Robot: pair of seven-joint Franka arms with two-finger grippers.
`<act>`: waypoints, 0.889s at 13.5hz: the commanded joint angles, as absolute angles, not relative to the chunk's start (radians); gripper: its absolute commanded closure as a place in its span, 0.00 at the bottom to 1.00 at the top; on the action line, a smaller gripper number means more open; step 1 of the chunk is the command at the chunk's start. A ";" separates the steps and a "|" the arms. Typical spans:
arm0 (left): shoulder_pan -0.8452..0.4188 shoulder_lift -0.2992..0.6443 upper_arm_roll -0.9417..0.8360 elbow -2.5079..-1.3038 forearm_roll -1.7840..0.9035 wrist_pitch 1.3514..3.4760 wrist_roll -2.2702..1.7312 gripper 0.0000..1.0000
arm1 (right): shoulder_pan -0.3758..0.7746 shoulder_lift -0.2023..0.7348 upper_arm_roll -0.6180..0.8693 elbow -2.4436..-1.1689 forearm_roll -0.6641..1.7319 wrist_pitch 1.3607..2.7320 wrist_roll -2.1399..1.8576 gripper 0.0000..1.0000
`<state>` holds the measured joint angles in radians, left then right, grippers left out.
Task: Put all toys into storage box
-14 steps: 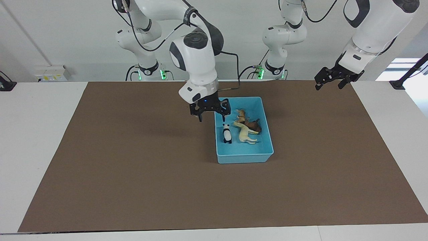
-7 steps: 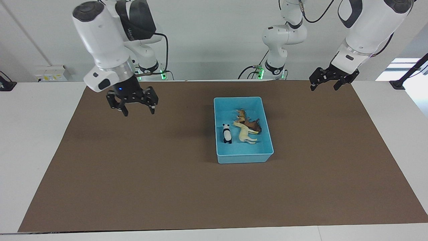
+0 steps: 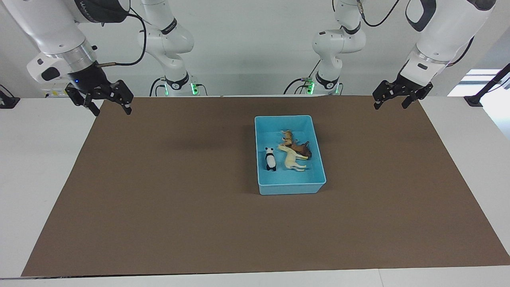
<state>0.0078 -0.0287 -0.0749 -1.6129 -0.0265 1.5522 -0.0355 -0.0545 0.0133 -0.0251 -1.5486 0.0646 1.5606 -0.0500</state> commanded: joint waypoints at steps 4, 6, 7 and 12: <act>-0.017 -0.043 -0.058 -1.629 -0.020 1.585 -0.031 0.00 | -0.049 -0.043 -0.008 -1.686 0.058 1.598 -0.060 0.00; -0.021 -0.046 -0.063 -1.631 -0.020 1.588 -0.032 0.00 | -0.051 -0.043 -0.009 -1.687 0.057 1.614 -0.063 0.00; -0.021 -0.046 -0.064 -1.629 -0.020 1.588 -0.031 0.00 | -0.051 -0.041 -0.008 -1.686 0.052 1.627 -0.066 0.00; -0.017 -0.046 -0.063 -1.631 -0.020 1.589 -0.029 0.00 | -0.044 -0.028 0.002 -1.669 -0.003 1.628 -0.109 0.00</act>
<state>-0.0093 -0.0288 -0.0724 -1.6133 -0.0265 1.5740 -0.0355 -0.0449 -0.0126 -0.0060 -1.6515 0.0274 1.6113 -0.0704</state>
